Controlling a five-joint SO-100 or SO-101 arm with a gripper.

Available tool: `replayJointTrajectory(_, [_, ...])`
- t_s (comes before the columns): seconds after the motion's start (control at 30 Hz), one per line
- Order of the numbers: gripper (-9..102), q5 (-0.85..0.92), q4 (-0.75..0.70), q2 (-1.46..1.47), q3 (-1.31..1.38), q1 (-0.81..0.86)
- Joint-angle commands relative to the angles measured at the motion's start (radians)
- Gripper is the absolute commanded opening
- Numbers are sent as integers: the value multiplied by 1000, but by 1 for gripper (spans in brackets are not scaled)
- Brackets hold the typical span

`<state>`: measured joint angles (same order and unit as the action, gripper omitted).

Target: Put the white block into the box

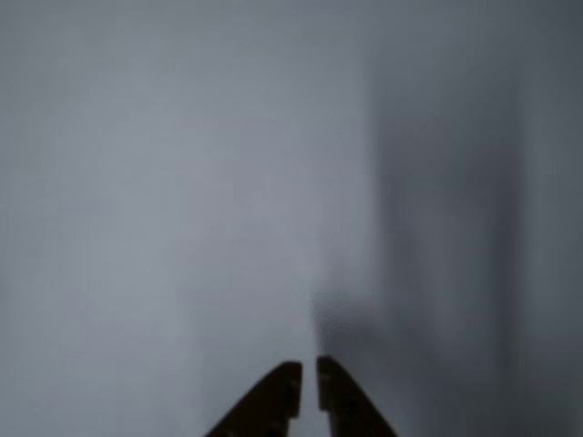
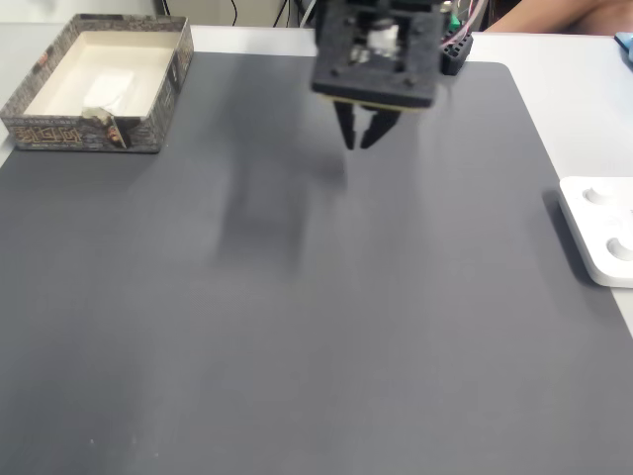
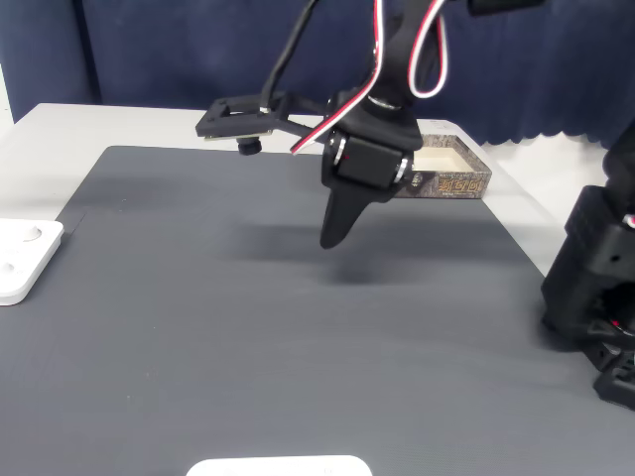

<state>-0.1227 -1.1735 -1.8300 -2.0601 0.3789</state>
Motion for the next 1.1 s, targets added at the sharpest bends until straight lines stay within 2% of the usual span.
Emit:
replayJointTrajectory(0.0, [-2, 84, 9, -115, -21, -75])
replayJointTrajectory(0.23, [-2, 235, 15, -284, -172, -175])
replayJointTrajectory(0.53, [-2, 272, 173, -597, -489, -244])
replayJointTrajectory(0.7, [-2, 282, 155, -796, -638, -249])
replayJointTrajectory(1.07, [-2, 138, 28, -1097, -776, -186])
